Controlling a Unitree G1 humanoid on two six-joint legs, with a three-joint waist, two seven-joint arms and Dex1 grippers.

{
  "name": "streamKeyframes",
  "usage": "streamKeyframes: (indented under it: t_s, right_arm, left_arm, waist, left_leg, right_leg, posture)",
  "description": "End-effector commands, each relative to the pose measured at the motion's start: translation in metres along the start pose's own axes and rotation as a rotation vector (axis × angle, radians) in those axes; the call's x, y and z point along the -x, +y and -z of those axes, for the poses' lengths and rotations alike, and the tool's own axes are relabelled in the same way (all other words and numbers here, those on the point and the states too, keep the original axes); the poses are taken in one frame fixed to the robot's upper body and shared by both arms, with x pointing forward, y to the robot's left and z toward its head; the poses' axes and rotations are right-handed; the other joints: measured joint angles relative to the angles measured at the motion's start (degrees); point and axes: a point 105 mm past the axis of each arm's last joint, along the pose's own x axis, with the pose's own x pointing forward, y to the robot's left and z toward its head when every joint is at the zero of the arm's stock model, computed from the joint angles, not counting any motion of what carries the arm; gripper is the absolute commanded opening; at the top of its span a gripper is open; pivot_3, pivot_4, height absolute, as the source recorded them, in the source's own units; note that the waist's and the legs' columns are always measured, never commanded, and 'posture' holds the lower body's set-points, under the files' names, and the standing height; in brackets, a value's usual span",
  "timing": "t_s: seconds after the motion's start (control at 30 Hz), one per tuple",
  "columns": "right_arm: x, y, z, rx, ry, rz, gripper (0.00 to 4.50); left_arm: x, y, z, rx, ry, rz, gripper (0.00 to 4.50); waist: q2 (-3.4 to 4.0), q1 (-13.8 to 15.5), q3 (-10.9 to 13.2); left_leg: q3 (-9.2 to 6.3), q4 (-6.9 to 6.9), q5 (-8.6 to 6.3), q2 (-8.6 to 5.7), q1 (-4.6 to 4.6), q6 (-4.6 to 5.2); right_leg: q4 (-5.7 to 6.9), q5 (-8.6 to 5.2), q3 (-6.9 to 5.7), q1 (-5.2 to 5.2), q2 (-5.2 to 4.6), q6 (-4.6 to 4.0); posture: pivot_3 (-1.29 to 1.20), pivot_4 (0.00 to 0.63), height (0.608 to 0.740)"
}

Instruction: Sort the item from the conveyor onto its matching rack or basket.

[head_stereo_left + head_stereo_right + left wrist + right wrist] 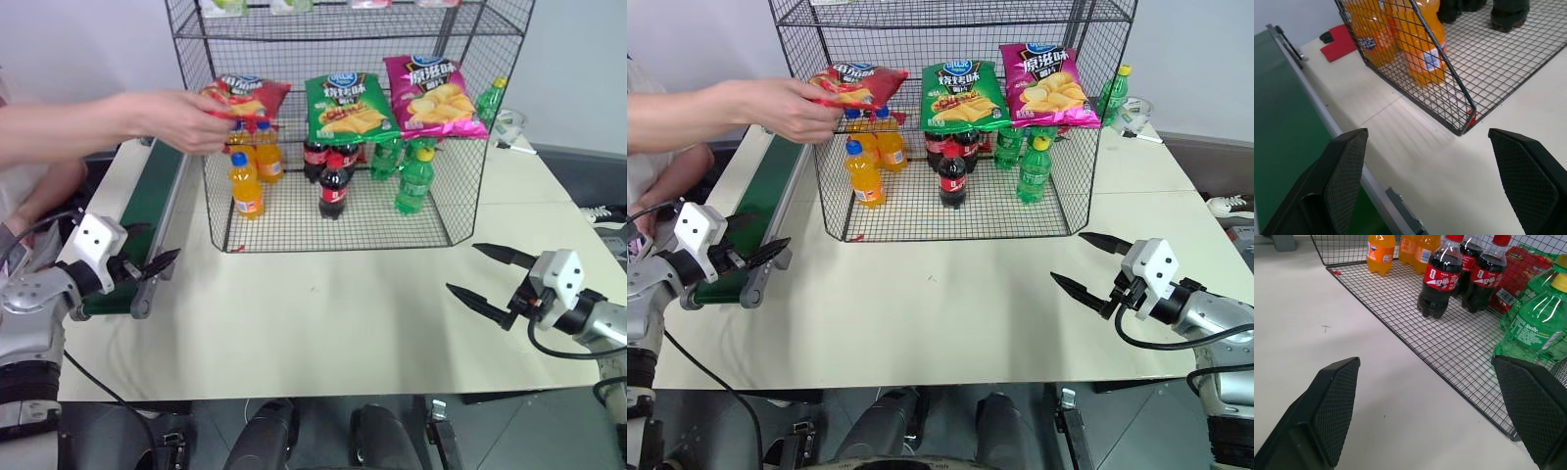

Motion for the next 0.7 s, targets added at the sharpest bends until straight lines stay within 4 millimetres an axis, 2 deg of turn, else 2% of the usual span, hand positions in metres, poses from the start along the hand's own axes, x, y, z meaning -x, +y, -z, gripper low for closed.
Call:
streamKeyframes:
  t_s: [0.03,0.7]
  right_arm:
    - [0.0035,-0.0065,-0.0134,0.061,-0.027,0.023,4.50]
    - [-0.0029,-0.0063,-0.0114,0.074,-0.023,-0.003,4.50]
  left_arm:
    - [-0.0011,0.0067,-0.0129,-0.037,-0.040,-0.015,4.12]
    - [0.0036,0.0052,-0.0099,-0.041,-0.035,-0.020,4.12]
  waist:
    - [0.00,0.0,0.0]
    - [0.00,0.0,0.0]
  left_leg:
    - [0.00,0.00,0.00,0.00,0.00,0.00]
    - [0.00,0.00,0.00,0.00,0.00,0.00]
  right_leg:
    - [0.00,0.00,0.00,0.00,0.00,0.00]
    - [0.00,0.00,-0.01,0.00,0.00,0.00]
  posture:
    - [0.00,0.150,0.740]
    - [0.00,0.150,0.740]
